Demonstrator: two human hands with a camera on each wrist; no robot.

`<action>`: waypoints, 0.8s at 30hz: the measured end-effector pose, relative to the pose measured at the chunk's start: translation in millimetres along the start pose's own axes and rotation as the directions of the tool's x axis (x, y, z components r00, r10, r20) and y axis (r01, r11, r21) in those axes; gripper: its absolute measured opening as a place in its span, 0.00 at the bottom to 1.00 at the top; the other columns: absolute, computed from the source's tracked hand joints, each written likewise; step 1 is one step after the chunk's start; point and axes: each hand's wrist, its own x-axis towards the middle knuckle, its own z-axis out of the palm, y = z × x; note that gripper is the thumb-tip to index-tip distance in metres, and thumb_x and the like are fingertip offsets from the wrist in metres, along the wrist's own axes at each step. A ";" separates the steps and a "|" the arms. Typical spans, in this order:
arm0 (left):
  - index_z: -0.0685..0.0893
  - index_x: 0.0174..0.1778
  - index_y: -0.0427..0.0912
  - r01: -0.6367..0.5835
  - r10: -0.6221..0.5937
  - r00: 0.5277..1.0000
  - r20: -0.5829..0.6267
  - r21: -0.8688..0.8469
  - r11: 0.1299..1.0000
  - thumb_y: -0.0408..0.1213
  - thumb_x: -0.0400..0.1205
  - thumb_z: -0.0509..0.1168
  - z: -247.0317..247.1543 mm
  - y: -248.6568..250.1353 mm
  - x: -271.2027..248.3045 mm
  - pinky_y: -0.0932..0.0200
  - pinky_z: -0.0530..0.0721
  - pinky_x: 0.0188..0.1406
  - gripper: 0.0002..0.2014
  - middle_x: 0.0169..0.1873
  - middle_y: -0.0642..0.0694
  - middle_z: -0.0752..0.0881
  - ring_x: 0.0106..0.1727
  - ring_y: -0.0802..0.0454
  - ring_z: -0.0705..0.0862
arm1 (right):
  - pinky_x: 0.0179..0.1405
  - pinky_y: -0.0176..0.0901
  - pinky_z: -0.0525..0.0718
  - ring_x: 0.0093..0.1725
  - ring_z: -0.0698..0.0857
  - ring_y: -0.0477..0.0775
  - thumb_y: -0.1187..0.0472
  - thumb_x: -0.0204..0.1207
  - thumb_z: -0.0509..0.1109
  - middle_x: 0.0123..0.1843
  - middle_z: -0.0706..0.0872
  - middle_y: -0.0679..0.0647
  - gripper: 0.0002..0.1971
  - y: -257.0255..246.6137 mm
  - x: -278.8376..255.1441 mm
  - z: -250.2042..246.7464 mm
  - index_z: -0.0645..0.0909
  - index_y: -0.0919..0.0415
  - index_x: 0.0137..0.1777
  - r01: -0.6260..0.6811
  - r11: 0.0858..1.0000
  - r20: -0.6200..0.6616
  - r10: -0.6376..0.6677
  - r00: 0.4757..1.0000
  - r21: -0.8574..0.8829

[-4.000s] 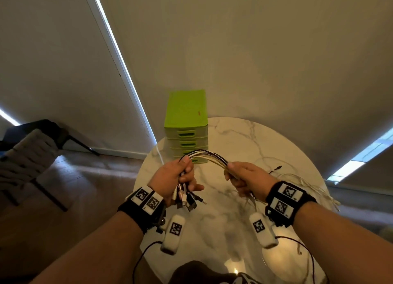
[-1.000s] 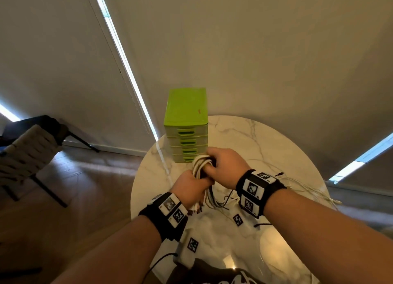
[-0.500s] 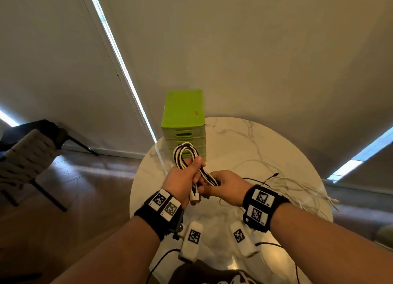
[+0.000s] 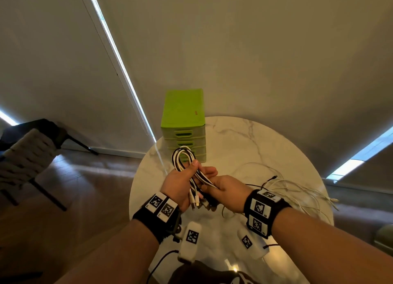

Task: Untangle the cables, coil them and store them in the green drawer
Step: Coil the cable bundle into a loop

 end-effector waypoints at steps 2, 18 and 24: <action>0.82 0.60 0.23 0.009 -0.009 1.000 -0.021 0.020 1.000 0.43 0.91 0.58 0.0 -2.6 2.5 0.33 0.87 0.56 0.22 0.57 0.26 0.89 0.52 0.33 0.91 | 0.47 0.56 0.90 0.38 0.91 0.56 0.47 0.85 0.62 0.41 0.92 0.55 0.15 1.3 4.2 -0.4 0.86 0.53 0.50 0.009 0.958 -0.057 -0.026 0.998 -0.288; 0.77 0.36 0.41 0.047 -0.027 0.998 0.064 -0.335 0.941 0.44 0.90 0.60 6.2 2.8 6.7 0.37 0.86 0.61 0.17 0.22 0.47 0.65 0.28 0.44 0.78 | 0.42 0.45 0.83 0.39 0.86 0.50 0.52 0.83 0.68 0.37 0.86 0.45 0.09 27.8 2.4 -8.4 0.79 0.37 0.42 -0.093 0.934 -0.041 0.084 0.996 -0.345; 0.76 0.35 0.44 0.082 -0.021 0.987 0.160 -0.386 0.919 0.46 0.90 0.58 0.0 5.0 8.5 0.55 0.81 0.32 0.18 0.20 0.52 0.63 0.19 0.54 0.65 | 0.45 0.44 0.81 0.46 0.86 0.49 0.44 0.80 0.67 0.43 0.88 0.42 0.07 46.4 4.9 -21.9 0.87 0.35 0.46 -0.186 0.847 -0.058 0.182 0.982 -0.498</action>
